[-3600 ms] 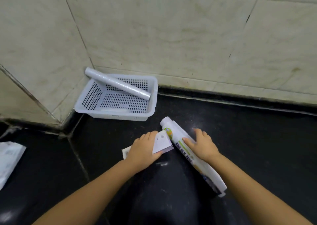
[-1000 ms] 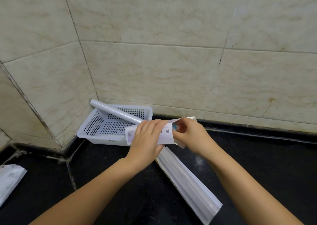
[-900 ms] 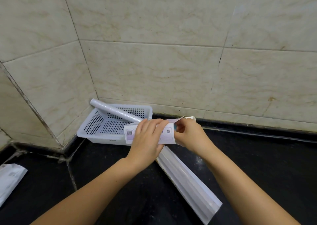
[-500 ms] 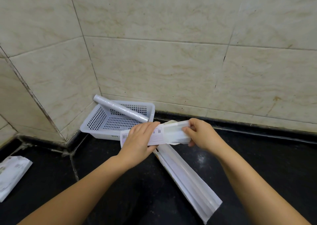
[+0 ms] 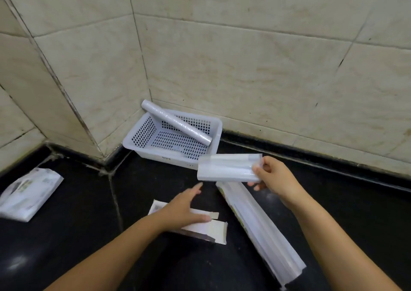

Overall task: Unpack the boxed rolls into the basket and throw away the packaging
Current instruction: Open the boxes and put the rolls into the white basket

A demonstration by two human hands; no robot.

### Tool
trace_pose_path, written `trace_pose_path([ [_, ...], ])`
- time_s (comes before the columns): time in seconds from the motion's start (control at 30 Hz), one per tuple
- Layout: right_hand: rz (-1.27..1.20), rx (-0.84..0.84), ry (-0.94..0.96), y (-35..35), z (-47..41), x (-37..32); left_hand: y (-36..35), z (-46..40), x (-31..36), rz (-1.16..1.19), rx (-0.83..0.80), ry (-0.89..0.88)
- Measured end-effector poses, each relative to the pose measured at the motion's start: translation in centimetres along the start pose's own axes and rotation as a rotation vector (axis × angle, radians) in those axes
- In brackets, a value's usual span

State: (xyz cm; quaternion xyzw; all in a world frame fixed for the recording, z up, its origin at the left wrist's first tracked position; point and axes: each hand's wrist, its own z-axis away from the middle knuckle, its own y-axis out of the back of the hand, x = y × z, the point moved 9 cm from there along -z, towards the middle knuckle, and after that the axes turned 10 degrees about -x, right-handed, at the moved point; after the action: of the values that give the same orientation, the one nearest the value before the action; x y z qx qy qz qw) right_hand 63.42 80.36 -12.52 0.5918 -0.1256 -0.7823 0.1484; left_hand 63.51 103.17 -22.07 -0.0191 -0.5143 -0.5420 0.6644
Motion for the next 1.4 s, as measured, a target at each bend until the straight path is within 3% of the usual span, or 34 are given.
trace_pose_path([
  [0.07, -0.047, -0.034, -0.001, -1.4, -1.1, 0.2, 2.7, 0.4, 1.3, 0.576, 0.034, -0.113],
  [0.13, -0.109, -0.074, 0.014, -2.7, -2.0, -0.1, 4.7, 0.4, 2.3, 0.964, 0.008, -0.220],
  [0.23, -0.197, -0.165, 0.036, -4.8, -3.1, -1.2, 7.7, 0.4, 1.5, 1.154, 0.157, -0.162],
  [0.3, -0.143, -0.249, 0.020, -5.9, -3.8, -2.0, 9.1, 0.3, 0.5, 1.103, 0.243, -0.088],
  [0.43, 0.426, -0.459, 0.028, -7.9, -5.3, -4.9, 11.9, -0.3, -0.5, 0.930, 0.287, -0.071],
  [0.5, 0.580, -0.533, 0.064, -9.9, -6.1, -6.7, 13.2, -0.8, -0.3, 0.848, 0.294, -0.087],
  [0.63, 0.702, -0.438, 0.212, -12.5, -9.7, -10.3, 15.7, -2.2, -1.1, 0.818, 0.333, -0.153],
  [0.7, 0.727, -0.401, 0.219, -13.0, -13.0, -11.2, 17.9, -2.3, -2.4, 0.566, 0.450, -0.165],
  [0.77, 0.790, -0.368, 0.190, -13.7, -16.7, -11.4, 19.3, -2.4, -4.3, 0.093, 0.541, -0.092],
  [0.87, 0.929, -0.312, 0.194, -16.1, -21.7, -11.0, 18.4, -3.3, -7.4, -0.438, 0.493, 0.029],
  [0.97, 1.109, -0.295, 0.238, -20.1, -25.1, -10.0, 17.4, -3.6, -8.3, -0.551, 0.532, -0.031],
  [1.13, 1.186, -0.241, 0.322, -24.5, -27.5, -7.4, 17.3, -3.1, -7.9, -0.613, 0.712, -0.135],
  [1.2, 1.181, -0.366, 0.307, -26.0, -27.4, -5.4, 17.2, -3.0, -7.9, -0.629, 0.740, -0.169],
  [1.3, 0.940, -0.650, 0.178, -27.2, -26.5, -3.1, 17.1, -3.1, -7.9, -0.622, 0.748, -0.182],
  [1.4, 0.728, -0.618, 0.158, -25.4, -25.6, -4.5, 17.1, -3.4, -8.1, -0.621, 0.703, -0.143],
])
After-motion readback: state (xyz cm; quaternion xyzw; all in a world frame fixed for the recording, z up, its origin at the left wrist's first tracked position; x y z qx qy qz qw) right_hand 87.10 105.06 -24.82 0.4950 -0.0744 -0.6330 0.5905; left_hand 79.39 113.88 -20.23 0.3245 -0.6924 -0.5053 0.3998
